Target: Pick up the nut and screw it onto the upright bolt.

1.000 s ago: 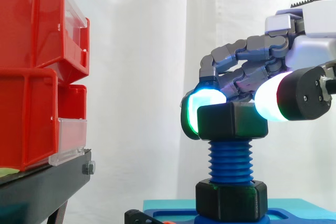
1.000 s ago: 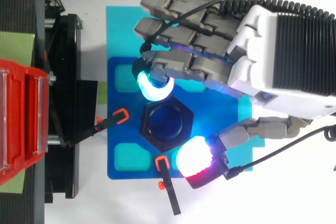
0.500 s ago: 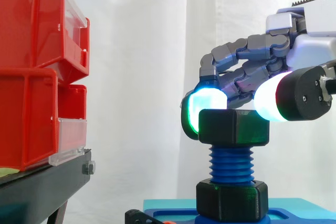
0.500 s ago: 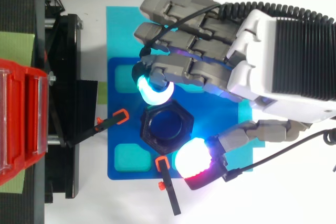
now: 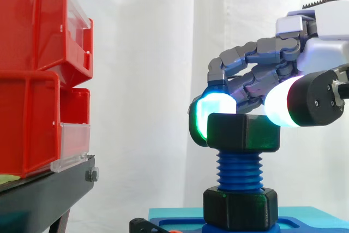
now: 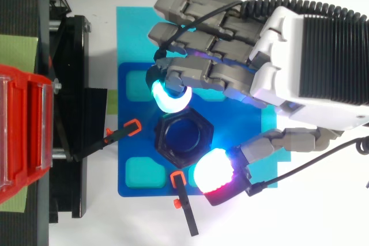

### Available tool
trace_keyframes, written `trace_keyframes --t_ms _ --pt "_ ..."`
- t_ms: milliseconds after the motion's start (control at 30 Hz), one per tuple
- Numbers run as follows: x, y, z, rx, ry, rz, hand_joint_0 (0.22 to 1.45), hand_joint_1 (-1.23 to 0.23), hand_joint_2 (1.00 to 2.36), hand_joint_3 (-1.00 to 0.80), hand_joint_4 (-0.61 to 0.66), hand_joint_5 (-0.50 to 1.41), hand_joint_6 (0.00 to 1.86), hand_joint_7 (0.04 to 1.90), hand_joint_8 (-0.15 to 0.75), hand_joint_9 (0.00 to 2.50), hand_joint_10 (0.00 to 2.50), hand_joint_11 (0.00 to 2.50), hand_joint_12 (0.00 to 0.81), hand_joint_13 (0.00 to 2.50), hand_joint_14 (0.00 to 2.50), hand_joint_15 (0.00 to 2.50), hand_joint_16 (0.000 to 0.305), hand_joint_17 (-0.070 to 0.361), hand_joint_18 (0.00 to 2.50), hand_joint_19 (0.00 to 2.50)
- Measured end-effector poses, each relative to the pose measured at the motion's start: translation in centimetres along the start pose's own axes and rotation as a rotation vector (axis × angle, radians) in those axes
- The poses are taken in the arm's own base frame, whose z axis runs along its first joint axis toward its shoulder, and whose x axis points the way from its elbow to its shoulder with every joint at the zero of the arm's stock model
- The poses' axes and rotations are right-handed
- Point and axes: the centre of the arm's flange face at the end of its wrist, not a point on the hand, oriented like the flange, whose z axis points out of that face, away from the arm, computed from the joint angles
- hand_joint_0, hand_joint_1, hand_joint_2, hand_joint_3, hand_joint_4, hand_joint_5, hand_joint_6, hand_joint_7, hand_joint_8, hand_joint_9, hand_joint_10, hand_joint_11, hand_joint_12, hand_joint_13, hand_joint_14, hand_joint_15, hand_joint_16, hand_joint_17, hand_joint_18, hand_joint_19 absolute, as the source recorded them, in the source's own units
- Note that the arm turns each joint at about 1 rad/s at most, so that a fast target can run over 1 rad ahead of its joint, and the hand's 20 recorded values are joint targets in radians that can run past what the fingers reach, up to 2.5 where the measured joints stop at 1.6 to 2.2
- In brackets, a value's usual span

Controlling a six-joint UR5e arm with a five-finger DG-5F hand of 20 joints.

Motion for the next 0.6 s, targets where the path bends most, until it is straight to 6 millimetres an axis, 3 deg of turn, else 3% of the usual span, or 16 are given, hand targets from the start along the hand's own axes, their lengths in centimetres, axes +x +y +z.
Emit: trace_keyframes --t_ms 600 --pt "-0.19 -0.74 0.05 -0.01 0.004 -0.001 0.52 -0.62 1.0 -0.5 0.21 -0.18 0.5 1.27 0.317 0.41 0.0 0.0 0.366 0.34 0.0 0.0 0.056 0.125 0.29 0.0"
